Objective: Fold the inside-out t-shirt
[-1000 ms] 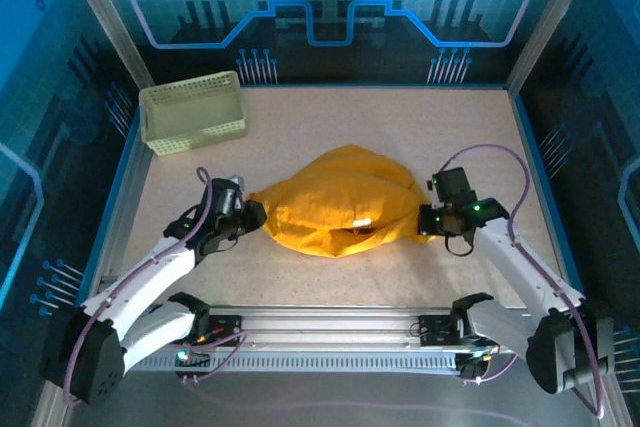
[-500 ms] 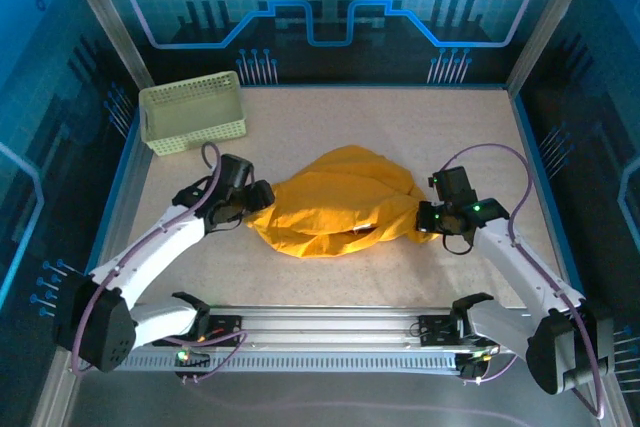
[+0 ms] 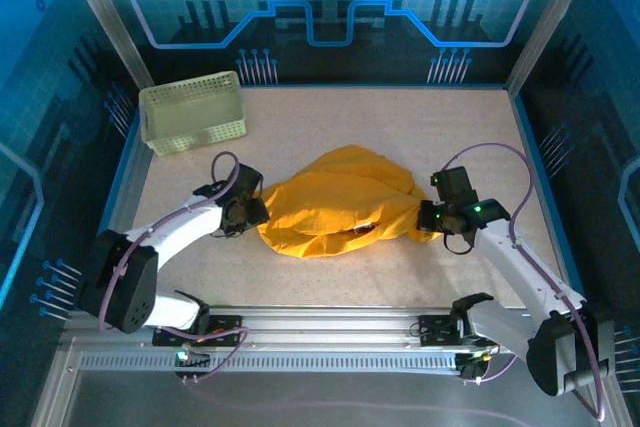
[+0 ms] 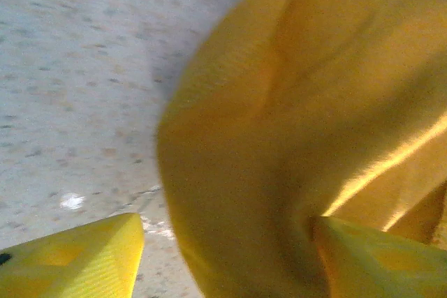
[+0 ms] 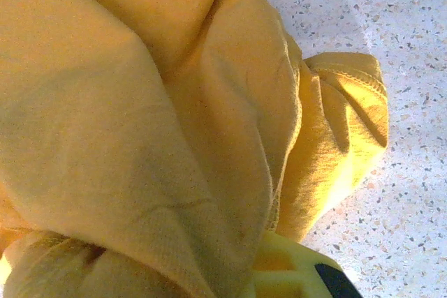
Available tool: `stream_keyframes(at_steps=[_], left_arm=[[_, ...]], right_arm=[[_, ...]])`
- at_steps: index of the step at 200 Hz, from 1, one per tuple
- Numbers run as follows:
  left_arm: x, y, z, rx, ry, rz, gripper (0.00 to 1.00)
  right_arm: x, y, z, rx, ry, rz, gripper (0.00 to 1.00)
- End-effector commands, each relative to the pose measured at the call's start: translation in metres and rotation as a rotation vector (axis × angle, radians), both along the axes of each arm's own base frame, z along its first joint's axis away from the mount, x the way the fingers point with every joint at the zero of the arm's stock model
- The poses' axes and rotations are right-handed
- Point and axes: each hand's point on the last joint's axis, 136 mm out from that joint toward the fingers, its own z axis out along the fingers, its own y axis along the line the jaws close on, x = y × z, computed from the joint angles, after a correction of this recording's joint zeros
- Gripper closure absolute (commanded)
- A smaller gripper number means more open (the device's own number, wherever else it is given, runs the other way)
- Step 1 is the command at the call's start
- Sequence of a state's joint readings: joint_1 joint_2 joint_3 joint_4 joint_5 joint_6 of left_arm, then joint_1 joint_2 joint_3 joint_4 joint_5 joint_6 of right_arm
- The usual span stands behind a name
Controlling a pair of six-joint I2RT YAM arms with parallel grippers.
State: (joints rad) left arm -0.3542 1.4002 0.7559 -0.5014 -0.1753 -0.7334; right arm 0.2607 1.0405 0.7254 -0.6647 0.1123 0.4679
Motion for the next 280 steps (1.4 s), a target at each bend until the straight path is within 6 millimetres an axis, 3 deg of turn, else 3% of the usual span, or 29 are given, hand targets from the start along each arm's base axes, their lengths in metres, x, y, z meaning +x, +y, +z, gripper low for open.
stream_keyframes(at_steps=[1,39,61,82,105,115,135,172,203,207,243,280], left_arm=[[0.019,-0.026,-0.002,-0.122,-0.056,-0.053,0.43],[0.023,-0.016,-0.002,-0.115,-0.060,-0.028,0.76],[0.025,-0.001,0.016,-0.079,-0.110,-0.016,0.93],[0.025,0.007,0.040,-0.044,-0.188,-0.019,0.98],[0.020,0.019,0.056,-0.015,-0.244,0.012,1.00],[0.018,0.023,0.059,-0.006,-0.251,0.018,1.00],[0.015,0.030,0.059,0.020,-0.243,0.026,1.00],[0.013,0.047,0.052,0.038,-0.219,0.067,1.00],[0.017,0.056,0.052,0.028,-0.220,0.097,1.00],[0.017,0.056,0.052,0.027,-0.222,0.097,1.00],[0.020,0.056,0.053,0.008,-0.221,0.100,1.00],[0.019,0.055,0.054,0.000,-0.220,0.100,1.00]], right_arm=[[0.003,-0.001,0.006,0.001,-0.026,-0.012,1.00],[0.013,0.009,0.015,0.001,-0.039,0.033,1.00],[0.023,0.026,0.027,-0.089,-0.052,0.120,1.00],[0.044,0.058,0.046,-0.151,-0.080,0.222,1.00],[0.057,0.098,0.034,-0.172,-0.033,0.312,1.00],[0.058,0.110,0.028,-0.170,-0.018,0.341,0.94],[0.053,0.123,0.023,-0.139,0.001,0.382,0.73],[0.024,0.113,0.043,-0.020,-0.045,0.421,0.43],[0.006,0.069,0.038,0.083,-0.032,0.259,0.42],[0.001,0.061,0.026,0.085,-0.003,0.231,0.42],[-0.004,0.021,-0.028,0.082,0.137,0.029,0.42],[0.003,0.026,-0.055,0.122,0.194,-0.003,0.41]])
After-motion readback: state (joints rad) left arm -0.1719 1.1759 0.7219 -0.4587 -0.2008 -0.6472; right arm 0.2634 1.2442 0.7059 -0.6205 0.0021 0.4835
